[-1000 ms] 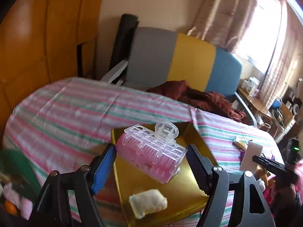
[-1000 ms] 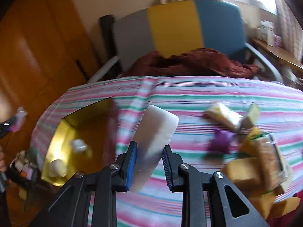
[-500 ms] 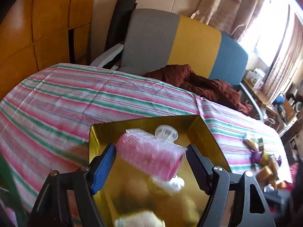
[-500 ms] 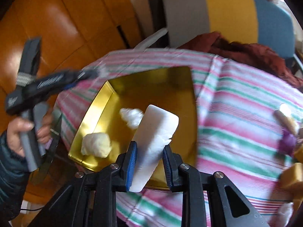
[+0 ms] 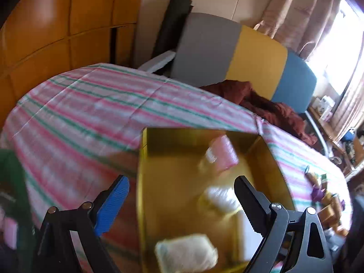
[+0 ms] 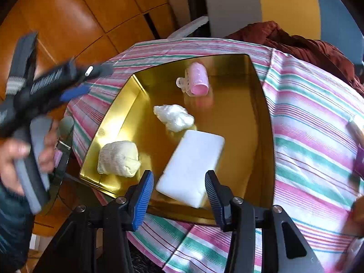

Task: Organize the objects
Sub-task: 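Withdraw both tools from the tray toward the remaining items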

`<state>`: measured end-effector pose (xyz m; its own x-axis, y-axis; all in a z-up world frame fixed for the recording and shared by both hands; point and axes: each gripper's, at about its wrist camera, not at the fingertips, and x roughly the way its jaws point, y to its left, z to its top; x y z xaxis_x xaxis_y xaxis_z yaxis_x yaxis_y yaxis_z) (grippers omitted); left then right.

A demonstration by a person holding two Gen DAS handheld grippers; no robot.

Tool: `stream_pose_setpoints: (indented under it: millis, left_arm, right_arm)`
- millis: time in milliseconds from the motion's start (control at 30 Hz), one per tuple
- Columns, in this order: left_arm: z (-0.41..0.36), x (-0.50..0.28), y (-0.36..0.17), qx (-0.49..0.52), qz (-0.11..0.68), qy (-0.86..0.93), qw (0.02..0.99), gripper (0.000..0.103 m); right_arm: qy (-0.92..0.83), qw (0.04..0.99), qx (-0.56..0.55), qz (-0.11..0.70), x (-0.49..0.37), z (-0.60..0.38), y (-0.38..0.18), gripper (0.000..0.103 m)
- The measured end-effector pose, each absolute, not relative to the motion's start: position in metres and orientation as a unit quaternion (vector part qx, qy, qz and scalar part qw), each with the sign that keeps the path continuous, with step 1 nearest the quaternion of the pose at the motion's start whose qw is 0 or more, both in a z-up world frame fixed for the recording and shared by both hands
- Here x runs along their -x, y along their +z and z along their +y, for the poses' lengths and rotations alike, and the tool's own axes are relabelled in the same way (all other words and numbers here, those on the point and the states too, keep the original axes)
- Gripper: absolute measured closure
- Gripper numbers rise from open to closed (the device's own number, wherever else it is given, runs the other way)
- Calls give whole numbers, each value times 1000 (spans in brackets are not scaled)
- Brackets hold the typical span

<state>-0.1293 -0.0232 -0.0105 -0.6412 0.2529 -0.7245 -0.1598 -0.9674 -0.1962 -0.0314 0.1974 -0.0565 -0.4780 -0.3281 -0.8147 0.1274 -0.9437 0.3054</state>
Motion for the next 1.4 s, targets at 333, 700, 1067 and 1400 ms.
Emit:
stream_pose_setpoints:
  millis: [333,700,1067,1400]
  left_arm:
    - [-13,69,-18,376,-6,923,77,2]
    - [12,46,-18,368,29,926,86,2]
    - [26,36,-19,371,37,922,105,2]
    - [48,29,-18,373,50,916,141,2]
  right_arm:
    - [-877,80,-467,-75,19,198,-51,43]
    - [-899,44,-434,-47,7,201,-38,36]
    - [-904,21,-424,-42,-2,213,-33,36]
    - [-904,-17,-424,-52,-10,242,-32,35]
